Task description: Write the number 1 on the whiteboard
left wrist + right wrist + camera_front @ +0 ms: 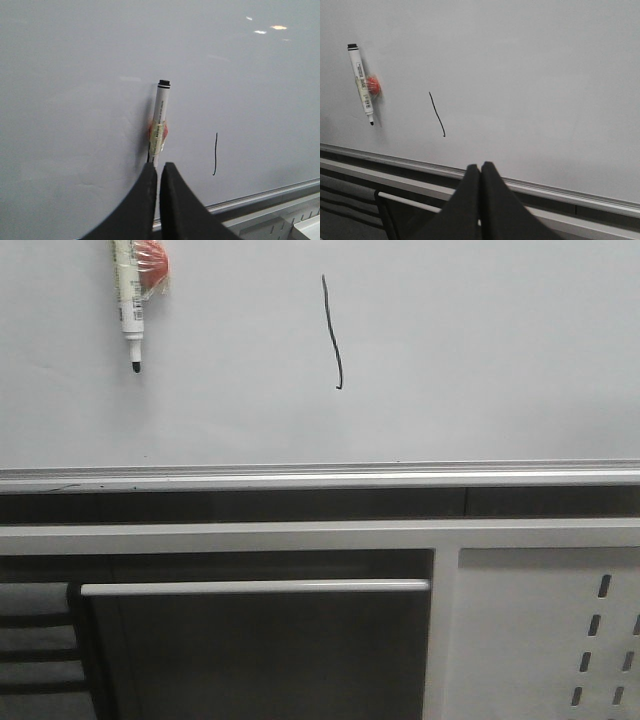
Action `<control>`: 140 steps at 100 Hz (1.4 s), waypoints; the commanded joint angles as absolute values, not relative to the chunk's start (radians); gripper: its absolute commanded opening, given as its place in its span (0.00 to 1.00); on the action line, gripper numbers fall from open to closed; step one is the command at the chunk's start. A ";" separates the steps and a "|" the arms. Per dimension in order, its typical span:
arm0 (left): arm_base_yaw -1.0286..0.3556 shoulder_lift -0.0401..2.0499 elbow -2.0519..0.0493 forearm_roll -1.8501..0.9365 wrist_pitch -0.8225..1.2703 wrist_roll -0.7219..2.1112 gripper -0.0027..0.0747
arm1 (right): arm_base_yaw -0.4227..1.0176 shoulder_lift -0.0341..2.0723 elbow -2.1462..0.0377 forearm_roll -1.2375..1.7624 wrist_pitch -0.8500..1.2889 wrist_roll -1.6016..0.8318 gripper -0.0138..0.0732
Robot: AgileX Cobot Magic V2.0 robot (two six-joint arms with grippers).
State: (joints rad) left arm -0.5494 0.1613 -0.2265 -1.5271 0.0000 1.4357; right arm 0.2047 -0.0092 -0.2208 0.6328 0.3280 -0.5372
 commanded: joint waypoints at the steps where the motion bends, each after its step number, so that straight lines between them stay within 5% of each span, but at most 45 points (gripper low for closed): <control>1: -0.548 0.170 -0.254 -1.537 0.010 1.431 0.01 | 0.198 -0.018 -0.245 0.648 0.269 -0.542 0.08; 60: -0.545 0.170 -0.254 -1.431 0.008 1.413 0.01 | 0.198 -0.018 -0.245 0.648 0.269 -0.542 0.08; 93: -0.296 0.157 -0.195 -0.279 0.042 0.254 0.01 | 0.198 -0.018 -0.245 0.648 0.269 -0.542 0.08; 140: -0.135 -0.028 0.044 -0.162 -0.017 0.082 0.01 | 0.198 -0.018 -0.245 0.648 0.269 -0.542 0.08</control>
